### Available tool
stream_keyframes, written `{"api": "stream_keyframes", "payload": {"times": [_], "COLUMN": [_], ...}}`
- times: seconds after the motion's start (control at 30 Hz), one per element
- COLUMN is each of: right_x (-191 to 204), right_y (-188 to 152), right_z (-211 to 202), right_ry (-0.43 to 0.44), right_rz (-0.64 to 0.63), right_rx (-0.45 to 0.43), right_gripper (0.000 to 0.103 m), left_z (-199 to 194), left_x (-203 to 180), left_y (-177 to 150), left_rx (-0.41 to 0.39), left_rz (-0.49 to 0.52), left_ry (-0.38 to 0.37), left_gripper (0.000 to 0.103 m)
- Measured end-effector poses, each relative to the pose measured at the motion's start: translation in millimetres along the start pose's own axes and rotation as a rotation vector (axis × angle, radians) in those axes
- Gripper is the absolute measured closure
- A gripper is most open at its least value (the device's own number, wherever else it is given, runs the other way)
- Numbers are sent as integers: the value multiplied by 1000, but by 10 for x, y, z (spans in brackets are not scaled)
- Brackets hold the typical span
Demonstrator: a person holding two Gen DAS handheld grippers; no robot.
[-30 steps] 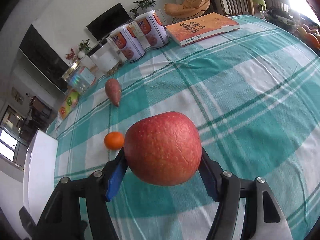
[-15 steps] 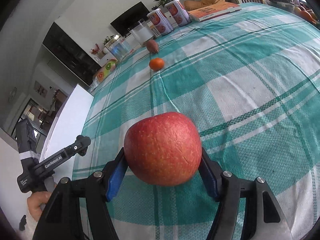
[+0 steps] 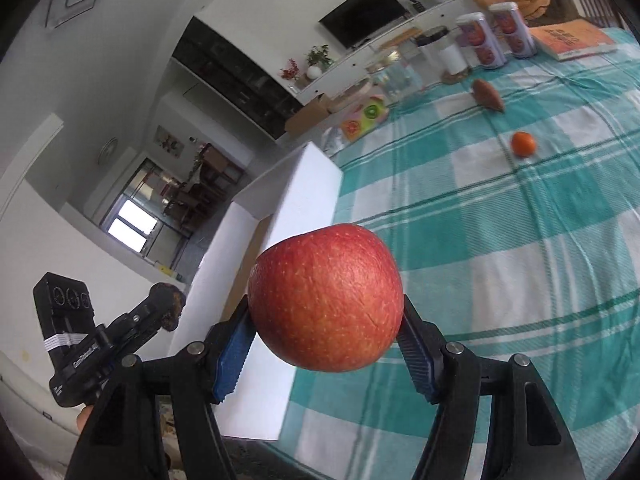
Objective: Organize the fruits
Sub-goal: 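Carry both fruits over the bin and open both grippers to drop them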
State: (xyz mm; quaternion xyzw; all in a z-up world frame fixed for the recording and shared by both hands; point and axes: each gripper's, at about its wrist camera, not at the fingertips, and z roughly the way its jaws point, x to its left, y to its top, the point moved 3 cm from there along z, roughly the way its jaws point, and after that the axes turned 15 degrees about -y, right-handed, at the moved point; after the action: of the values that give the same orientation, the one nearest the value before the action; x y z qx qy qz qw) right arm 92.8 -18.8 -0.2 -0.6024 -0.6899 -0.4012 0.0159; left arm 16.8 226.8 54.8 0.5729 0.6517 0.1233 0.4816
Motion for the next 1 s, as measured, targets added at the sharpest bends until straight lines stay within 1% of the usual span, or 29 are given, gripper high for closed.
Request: {"api": "stream_keyframes", "payload": {"times": [0.1, 0.2, 0.27, 0.33, 0.4, 0.47, 0.57, 0.6, 0.63, 0.67, 0.7, 0.73, 0.77, 0.8, 0.9, 1.0], "right_x": [611, 1192, 1487, 1711, 1856, 1952, 2046, 2059, 2070, 2075, 2071, 2060, 2054, 2033, 1924, 1760], "right_y": [-14, -154, -335, -573, -798, -981, -1144, -1170, -1184, -1171, -1130, -1080, -1026, -965, -804, -641], "right_z": [190, 466, 690, 903, 1081, 1228, 1387, 1436, 1464, 1456, 1419, 1357, 1301, 1233, 1035, 902], "right_ry": [66, 79, 72, 49, 20, -18, -89, -117, -138, -148, -152, -154, -155, -158, -183, -224], "right_rz": [-128, -303, -421, -524, -604, -669, -765, -788, -806, -811, -804, -791, -778, -767, -729, -647], "right_rx": [50, 105, 161, 219, 266, 284, 261, 253, 239, 214, 184, 154, 123, 94, 19, -32], "right_gripper": [36, 36, 36, 36, 36, 36, 35, 35, 34, 31, 27, 17, 7, 4, 3, 3], "left_z": [-163, -136, -120, -147, -169, -159, -150, -150, -154, -161, -201, -231, -264, -263, -243, -159], "left_x": [545, 947, 1116, 1251, 1381, 1466, 1524, 1525, 1522, 1505, 1480, 1454, 1432, 1421, 1354, 1222], "left_y": [23, -100, -212, -311, -364, -386, -392, -382, -372, -358, -348, -332, -317, -296, -239, -203], "left_rx": [-24, 35, 70, 87, 98, 107, 104, 97, 89, 75, 56, 33, 13, 2, -12, -4], "left_rz": [-75, -118, -134, -155, -171, -182, -190, -188, -184, -178, -171, -162, -152, -143, -123, -75], "left_ry": [133, 236, 278, 305, 339, 366, 397, 405, 416, 432, 447, 461, 470, 473, 484, 494], "left_gripper": [60, 60, 60, 60, 60, 60, 58, 54, 41, 32, 18, 9, 8, 8, 8, 8]}}
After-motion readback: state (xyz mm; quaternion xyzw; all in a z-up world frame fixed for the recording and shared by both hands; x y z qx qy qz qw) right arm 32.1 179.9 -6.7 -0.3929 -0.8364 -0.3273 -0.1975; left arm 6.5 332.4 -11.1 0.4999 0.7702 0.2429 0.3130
